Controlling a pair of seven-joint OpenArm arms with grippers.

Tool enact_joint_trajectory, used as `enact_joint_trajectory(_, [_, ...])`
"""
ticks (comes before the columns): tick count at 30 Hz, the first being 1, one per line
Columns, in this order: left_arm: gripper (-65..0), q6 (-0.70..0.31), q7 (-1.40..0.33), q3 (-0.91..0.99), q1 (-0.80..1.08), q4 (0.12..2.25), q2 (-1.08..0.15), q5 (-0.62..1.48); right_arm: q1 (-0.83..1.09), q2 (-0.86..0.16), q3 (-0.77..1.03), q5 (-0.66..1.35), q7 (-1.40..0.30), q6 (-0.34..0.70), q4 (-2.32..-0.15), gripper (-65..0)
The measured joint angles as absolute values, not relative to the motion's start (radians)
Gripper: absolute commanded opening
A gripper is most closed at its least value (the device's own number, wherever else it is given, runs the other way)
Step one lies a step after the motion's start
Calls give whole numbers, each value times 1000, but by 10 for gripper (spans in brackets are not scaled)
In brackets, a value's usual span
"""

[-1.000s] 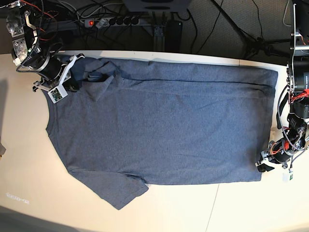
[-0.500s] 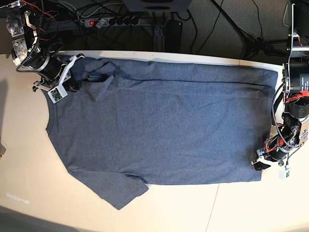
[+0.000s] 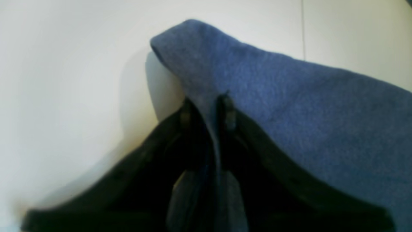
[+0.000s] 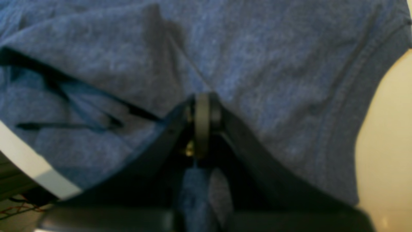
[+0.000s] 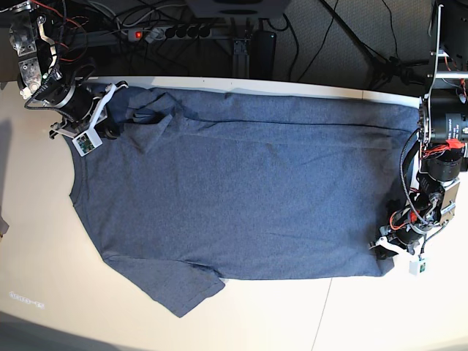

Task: Fold the T-shirt properly
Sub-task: 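Move the left gripper to the hem corner and grasp it, then move the right gripper to the other hem corner and grasp it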

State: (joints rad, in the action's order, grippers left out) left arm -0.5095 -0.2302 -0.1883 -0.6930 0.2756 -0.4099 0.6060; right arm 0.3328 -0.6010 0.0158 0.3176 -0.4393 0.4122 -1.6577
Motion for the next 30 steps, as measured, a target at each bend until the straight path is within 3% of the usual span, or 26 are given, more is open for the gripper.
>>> enact_joint_trajectory(7, [-649,-510,-156,-189,-686,273,-404,571,330,-601,15,318,-439,412,-1658,-650])
enact_joint_trajectory(17, [-650,-511,-114,-189,-685,273,-404,501,262,-595,31,377,-437,412,-1658,-650])
enact_joint_trajectory(25, [-650,-510,-125,-189,-684,273,-404,492,111,-591,249,449,-444,411,-1658,-650])
enact_joint_trajectory(30, [-650,-510,-144,-189,-684,274,-403,500,-100,-604,320,425,-441,408,-1431,-650])
